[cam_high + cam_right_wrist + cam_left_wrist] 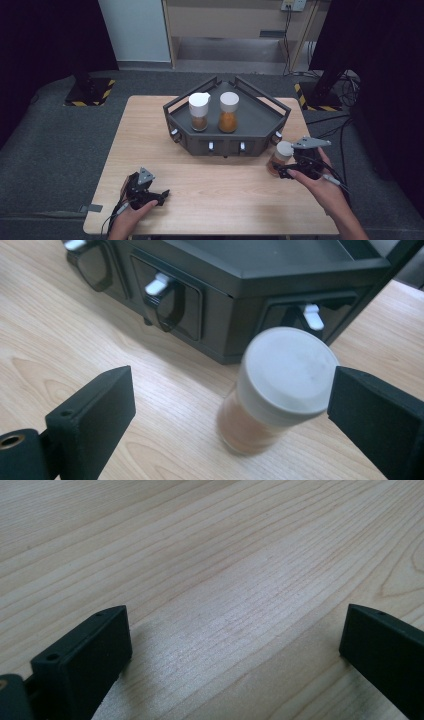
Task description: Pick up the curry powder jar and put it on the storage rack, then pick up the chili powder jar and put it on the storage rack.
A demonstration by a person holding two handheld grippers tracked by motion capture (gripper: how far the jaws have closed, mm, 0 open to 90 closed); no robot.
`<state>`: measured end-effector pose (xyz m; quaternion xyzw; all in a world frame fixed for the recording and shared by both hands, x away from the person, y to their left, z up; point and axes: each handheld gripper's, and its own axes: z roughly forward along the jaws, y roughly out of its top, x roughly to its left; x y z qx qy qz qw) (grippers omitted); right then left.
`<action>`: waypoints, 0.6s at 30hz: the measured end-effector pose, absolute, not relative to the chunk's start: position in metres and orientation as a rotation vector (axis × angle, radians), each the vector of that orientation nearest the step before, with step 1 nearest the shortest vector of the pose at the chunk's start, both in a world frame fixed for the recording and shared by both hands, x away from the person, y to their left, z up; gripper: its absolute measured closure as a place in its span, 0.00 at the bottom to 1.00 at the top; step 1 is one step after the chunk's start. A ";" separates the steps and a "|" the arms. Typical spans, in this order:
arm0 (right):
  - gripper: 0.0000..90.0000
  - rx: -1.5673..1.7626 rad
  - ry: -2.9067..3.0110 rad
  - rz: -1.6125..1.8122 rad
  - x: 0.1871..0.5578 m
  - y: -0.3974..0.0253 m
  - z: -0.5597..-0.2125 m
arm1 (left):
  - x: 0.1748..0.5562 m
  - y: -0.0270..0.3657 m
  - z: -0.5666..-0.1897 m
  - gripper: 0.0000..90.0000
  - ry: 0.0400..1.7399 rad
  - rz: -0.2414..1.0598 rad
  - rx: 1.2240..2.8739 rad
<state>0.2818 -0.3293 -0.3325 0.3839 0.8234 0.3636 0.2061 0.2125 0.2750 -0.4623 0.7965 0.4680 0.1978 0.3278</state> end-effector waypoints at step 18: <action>0.06 1.124 2.273 1.000 0.292 -0.343 -0.351 | 0.213 0.275 -0.462 0.00 1.226 0.518 2.085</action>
